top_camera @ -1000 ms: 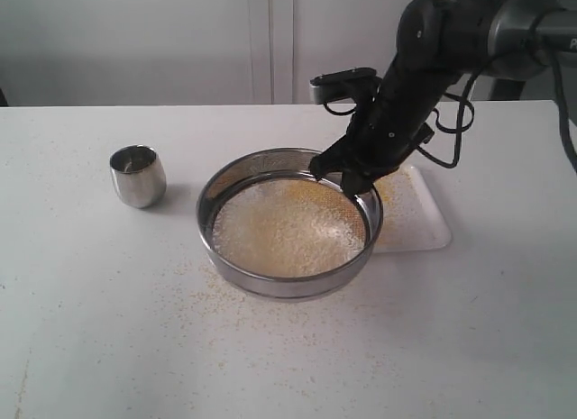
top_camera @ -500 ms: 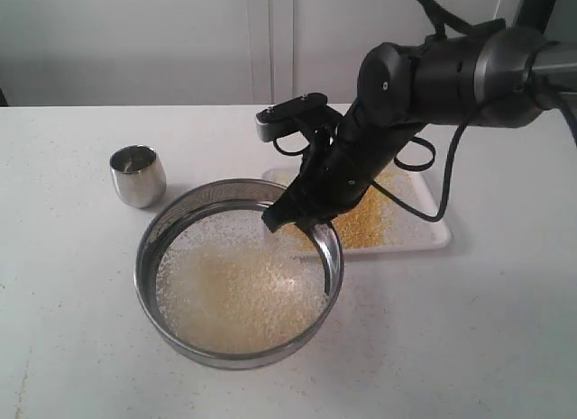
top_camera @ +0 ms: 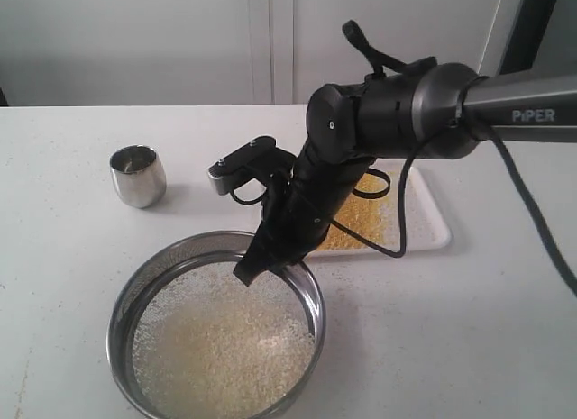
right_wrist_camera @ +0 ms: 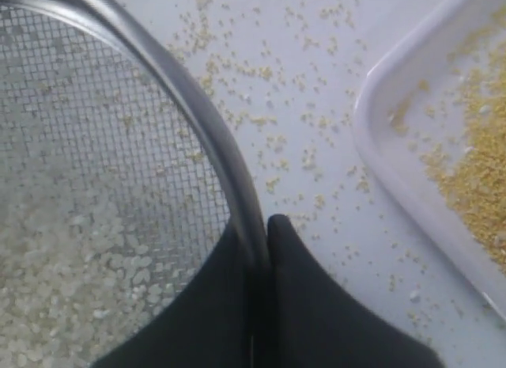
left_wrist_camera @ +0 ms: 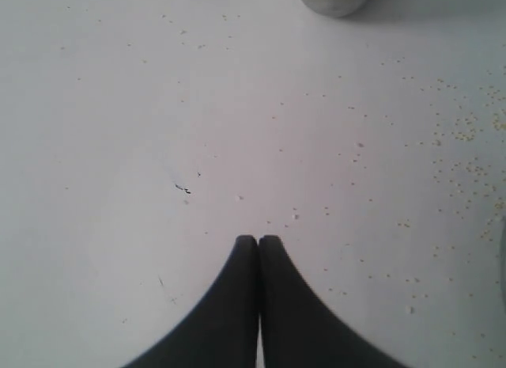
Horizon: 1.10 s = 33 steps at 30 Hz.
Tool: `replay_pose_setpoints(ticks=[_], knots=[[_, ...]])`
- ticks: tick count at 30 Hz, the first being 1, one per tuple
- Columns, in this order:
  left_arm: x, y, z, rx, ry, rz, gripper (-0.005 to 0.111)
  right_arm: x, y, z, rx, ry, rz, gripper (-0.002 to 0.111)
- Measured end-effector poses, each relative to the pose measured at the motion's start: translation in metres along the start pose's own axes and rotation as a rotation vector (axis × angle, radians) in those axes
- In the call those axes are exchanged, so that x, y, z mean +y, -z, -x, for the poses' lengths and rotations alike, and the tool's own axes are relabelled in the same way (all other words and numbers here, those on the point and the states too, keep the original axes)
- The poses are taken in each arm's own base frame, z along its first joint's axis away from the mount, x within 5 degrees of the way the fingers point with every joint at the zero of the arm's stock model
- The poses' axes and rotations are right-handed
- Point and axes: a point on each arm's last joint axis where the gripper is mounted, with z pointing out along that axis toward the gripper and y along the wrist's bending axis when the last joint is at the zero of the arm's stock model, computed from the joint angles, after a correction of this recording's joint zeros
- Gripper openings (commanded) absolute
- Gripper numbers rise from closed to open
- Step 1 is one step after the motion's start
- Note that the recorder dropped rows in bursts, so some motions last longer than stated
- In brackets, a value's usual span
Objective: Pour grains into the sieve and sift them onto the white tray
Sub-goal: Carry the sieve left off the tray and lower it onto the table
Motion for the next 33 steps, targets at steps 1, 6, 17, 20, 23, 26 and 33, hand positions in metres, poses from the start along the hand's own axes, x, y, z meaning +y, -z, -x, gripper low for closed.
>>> replay_pose_setpoints(ticks=[1,6,17,20,23,26,33], knots=[[0.0,0.0,0.0,0.0,0.0,0.0,0.0,-0.001,-0.003,0.002,0.007,0.0,0.003,0.0],[0.0,0.0,0.0,0.0,0.0,0.0,0.0,-0.003,-0.01,0.01,0.012,-0.009,0.018,0.0],[0.0,0.0,0.0,0.0,0.0,0.0,0.0,-0.01,-0.037,0.021,0.028,-0.014,0.027,0.0],[0.0,0.0,0.0,0.0,0.0,0.0,0.0,-0.012,-0.044,0.024,0.031,-0.01,0.024,0.0],[0.0,0.0,0.0,0.0,0.0,0.0,0.0,-0.015,-0.051,0.026,0.037,-0.003,0.019,0.0],[0.0,0.0,0.0,0.0,0.0,0.0,0.0,-0.016,-0.056,0.028,0.045,-0.013,0.023,0.0],[0.0,0.0,0.0,0.0,0.0,0.0,0.0,-0.025,-0.059,0.029,0.015,-0.067,-0.008,0.0]])
